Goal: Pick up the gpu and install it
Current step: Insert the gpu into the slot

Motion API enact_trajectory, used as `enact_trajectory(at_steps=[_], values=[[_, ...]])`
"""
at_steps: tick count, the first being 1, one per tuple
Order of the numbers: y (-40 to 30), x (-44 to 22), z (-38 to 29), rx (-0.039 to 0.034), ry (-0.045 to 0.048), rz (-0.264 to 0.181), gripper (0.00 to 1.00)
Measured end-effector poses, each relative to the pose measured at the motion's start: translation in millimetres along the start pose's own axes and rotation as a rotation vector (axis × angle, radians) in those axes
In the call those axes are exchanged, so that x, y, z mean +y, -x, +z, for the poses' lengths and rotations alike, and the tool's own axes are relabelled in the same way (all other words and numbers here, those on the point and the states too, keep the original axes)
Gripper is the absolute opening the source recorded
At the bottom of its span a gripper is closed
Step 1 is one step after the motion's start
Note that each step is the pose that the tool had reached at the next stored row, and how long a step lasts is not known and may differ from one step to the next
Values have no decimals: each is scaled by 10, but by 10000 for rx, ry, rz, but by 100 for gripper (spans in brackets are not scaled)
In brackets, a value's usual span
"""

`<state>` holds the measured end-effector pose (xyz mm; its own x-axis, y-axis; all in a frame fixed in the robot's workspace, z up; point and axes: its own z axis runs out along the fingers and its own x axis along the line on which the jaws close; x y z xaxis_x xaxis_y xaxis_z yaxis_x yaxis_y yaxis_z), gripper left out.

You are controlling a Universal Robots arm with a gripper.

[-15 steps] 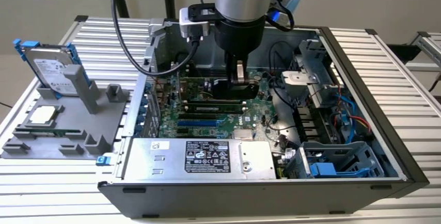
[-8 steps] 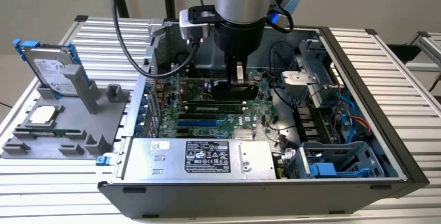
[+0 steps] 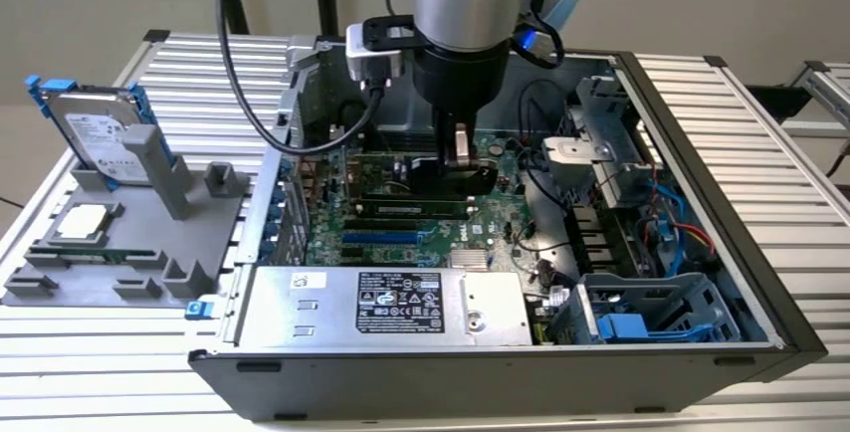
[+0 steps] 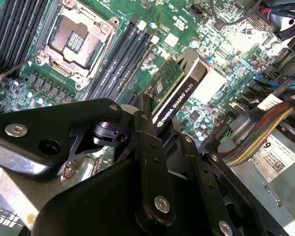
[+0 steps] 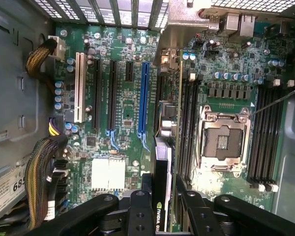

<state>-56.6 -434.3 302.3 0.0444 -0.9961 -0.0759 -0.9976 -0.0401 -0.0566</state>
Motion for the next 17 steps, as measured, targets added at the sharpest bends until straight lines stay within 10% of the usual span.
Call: enact_trajectory(at_steps=[17], values=[[-4,3,56,1,1,0,0]])
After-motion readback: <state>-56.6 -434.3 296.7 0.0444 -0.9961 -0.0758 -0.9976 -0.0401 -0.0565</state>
